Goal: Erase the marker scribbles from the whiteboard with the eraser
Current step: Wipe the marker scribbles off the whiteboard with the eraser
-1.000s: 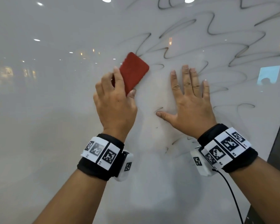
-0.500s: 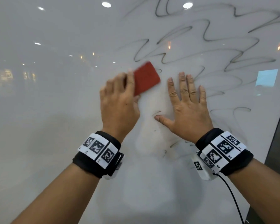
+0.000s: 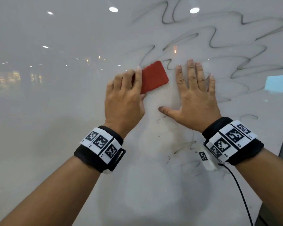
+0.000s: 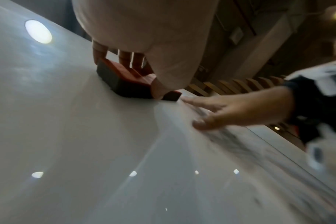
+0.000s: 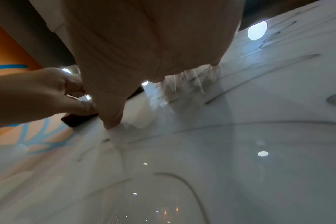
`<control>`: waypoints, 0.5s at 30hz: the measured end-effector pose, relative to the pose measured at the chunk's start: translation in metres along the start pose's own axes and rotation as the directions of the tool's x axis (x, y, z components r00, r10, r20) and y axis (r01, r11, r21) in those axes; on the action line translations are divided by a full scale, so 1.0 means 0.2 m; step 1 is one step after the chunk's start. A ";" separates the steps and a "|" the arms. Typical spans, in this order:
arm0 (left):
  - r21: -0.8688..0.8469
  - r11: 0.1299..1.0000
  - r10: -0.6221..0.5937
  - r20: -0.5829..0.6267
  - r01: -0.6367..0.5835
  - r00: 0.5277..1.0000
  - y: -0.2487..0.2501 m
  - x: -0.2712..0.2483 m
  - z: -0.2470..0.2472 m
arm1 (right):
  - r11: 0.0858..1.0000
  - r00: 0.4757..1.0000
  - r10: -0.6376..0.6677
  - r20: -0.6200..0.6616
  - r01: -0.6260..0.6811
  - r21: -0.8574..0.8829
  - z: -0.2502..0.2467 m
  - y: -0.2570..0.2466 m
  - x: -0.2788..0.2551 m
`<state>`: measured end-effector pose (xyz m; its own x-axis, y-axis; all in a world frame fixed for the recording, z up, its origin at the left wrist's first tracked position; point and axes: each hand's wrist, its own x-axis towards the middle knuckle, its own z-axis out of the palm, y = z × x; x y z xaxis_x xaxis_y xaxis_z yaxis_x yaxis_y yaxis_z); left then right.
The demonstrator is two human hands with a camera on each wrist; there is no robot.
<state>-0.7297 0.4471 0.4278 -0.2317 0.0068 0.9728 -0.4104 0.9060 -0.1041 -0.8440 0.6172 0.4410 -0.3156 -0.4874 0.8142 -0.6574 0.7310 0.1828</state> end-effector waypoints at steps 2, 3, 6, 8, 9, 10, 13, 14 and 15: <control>-0.031 0.982 -0.186 0.004 0.186 0.982 -0.06 0.10 -0.03 | 1.000 1.000 -0.007 0.010 0.007 -0.007 -0.01 0.01 0.00; -0.051 0.960 -0.274 0.015 0.274 0.962 -0.07 0.14 -0.04 | 1.000 1.000 -0.009 0.015 0.009 -0.008 -0.02 0.01 0.00; -0.045 0.959 -0.280 0.023 0.280 0.960 0.00 0.17 -0.04 | 1.000 1.000 -0.002 0.015 0.002 -0.012 -0.02 0.00 0.00; -0.031 0.997 -0.076 0.034 0.077 0.997 0.09 0.09 -0.01 | 1.000 1.000 0.004 0.001 -0.004 -0.005 -0.02 -0.01 0.00; -0.021 1.000 0.008 0.037 -0.007 0.999 0.11 0.06 0.01 | 1.000 1.000 0.002 -0.004 -0.002 0.003 -0.02 -0.01 0.00; -0.002 0.999 0.049 0.034 -0.049 0.998 0.10 0.06 0.01 | 1.000 1.000 0.000 -0.003 0.000 0.007 -0.02 -0.01 0.00; 0.007 0.991 -0.130 0.004 0.130 0.991 0.01 0.16 -0.01 | 1.000 1.000 -0.006 0.018 0.006 -0.004 -0.03 0.00 -0.01; -0.014 0.973 -0.231 0.002 0.231 0.973 -0.02 0.20 -0.03 | 1.000 1.000 -0.007 0.021 0.007 -0.006 -0.03 0.01 -0.01; -0.027 0.955 -0.296 0.008 0.296 0.955 -0.03 0.23 -0.04 | 1.000 1.000 -0.007 0.020 0.007 -0.008 -0.03 0.01 -0.01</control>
<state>-0.7307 0.4448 0.4752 -0.1069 -0.2647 0.9584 -0.4364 0.8786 0.1940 -0.8410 0.6218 0.4435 -0.3247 -0.5021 0.8015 -0.6545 0.7310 0.1928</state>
